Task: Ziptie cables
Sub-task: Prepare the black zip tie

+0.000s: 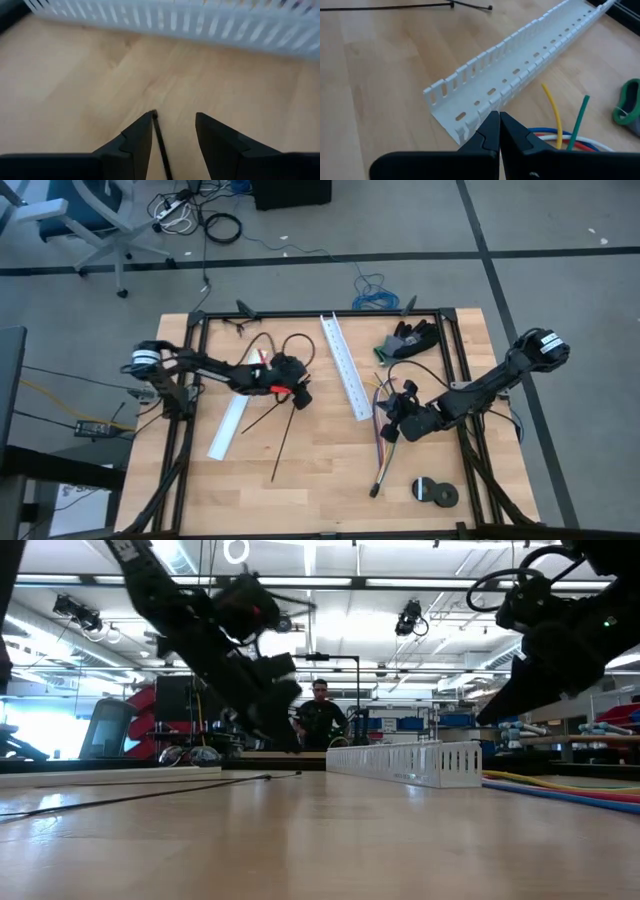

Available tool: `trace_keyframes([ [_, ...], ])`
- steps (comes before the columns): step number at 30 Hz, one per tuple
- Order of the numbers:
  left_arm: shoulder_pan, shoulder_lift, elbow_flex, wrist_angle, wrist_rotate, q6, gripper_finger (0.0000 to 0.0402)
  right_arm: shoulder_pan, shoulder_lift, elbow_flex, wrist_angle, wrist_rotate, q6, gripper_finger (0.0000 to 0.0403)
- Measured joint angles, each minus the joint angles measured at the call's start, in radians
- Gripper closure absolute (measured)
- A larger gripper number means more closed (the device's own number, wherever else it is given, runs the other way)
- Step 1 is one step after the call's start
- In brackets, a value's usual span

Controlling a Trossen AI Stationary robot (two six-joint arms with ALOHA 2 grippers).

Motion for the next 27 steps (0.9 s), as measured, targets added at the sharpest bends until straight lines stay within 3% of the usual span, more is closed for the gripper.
trace_keyframes([
  [6,0.04,0.111,0.077,-0.088,0.001,-0.044,0.0241,0.0,0.0,0.0,-0.005,-0.001,0.001,0.0403],
  [9,0.057,0.133,0.102,-0.114,0.055,-0.026,0.0255,0.005,0.0,0.0,-0.005,-0.001,0.001,0.0403],
  [11,0.061,0.14,0.107,-0.114,0.088,-0.015,0.029,0.011,0.0,0.0,-0.011,-0.001,0.008,0.0403],
  [14,0.059,0.134,0.106,-0.092,0.094,0.02,0.0374,0.017,0.0,0.0,-0.01,0.0,0.021,0.0403],
  [16,0.06,0.129,0.103,-0.077,0.093,0.038,0.039,0.021,0.0,0.0,-0.009,0.0,0.035,0.0403],
  [20,0.042,0.083,0.098,-0.075,0.03,0.078,0.0398,0.034,0.0,0.0,-0.007,0.004,0.06,0.0403],
  [27,-0.007,-0.101,0.075,0.026,-0.031,0.156,0.04,0.046,0.0,0.0,-0.002,0.01,0.072,0.0403],
])
